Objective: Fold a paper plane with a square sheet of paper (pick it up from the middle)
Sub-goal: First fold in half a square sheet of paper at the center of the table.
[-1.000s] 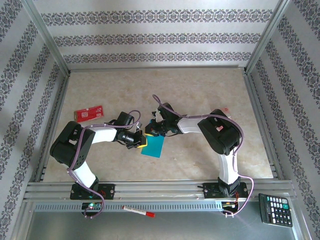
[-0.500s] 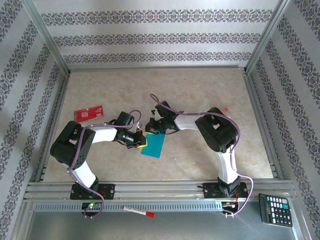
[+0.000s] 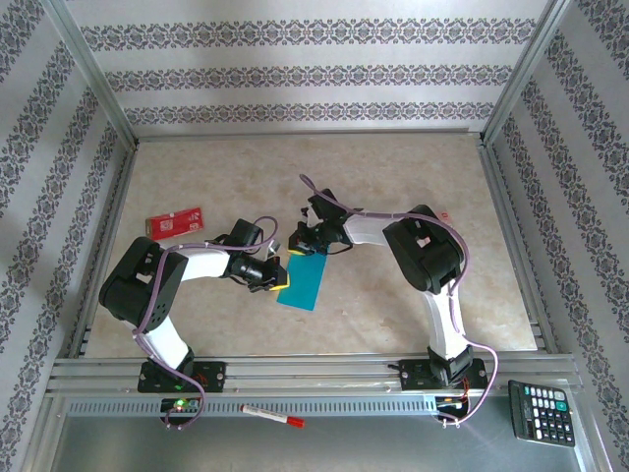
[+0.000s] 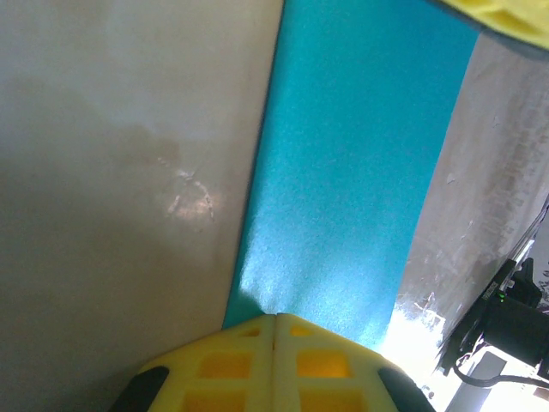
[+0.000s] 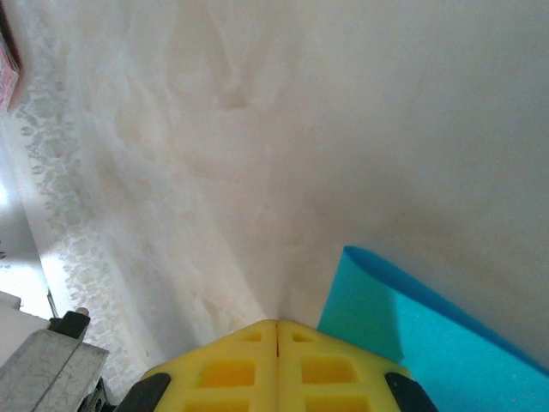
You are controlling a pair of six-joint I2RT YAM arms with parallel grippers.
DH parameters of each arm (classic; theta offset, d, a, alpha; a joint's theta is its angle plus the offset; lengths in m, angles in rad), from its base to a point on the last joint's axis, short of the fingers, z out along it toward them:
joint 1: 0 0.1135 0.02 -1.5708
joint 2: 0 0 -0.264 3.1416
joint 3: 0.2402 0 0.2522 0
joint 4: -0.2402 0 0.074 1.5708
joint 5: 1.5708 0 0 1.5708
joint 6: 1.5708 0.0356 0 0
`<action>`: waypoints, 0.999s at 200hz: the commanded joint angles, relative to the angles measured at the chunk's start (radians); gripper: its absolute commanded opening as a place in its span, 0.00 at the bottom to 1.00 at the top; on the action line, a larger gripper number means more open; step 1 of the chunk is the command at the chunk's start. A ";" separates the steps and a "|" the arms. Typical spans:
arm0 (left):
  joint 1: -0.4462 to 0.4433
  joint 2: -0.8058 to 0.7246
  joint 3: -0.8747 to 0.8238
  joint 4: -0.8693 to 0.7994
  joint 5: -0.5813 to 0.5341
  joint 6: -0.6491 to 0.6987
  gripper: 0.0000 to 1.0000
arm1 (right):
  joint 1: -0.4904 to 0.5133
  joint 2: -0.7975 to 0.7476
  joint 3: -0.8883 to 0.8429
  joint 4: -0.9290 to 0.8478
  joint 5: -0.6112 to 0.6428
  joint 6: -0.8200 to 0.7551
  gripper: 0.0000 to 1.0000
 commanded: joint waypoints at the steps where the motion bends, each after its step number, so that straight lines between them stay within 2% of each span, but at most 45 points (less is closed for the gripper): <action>1: -0.003 0.070 -0.078 -0.236 -0.176 0.028 0.00 | -0.064 0.058 0.017 -0.041 0.153 -0.003 0.00; 107: -0.017 0.076 -0.084 -0.232 -0.176 0.027 0.00 | -0.130 0.108 0.128 -0.140 0.187 0.027 0.00; 148: -0.018 0.069 -0.081 -0.231 -0.176 0.030 0.00 | -0.181 0.125 0.186 -0.164 0.158 0.020 0.00; 176: -0.019 0.067 -0.077 -0.229 -0.175 0.025 0.00 | -0.197 0.076 0.195 -0.157 0.097 -0.023 0.00; 200: -0.019 0.066 -0.070 -0.229 -0.172 0.021 0.00 | -0.184 -0.027 0.106 -0.094 0.050 -0.046 0.00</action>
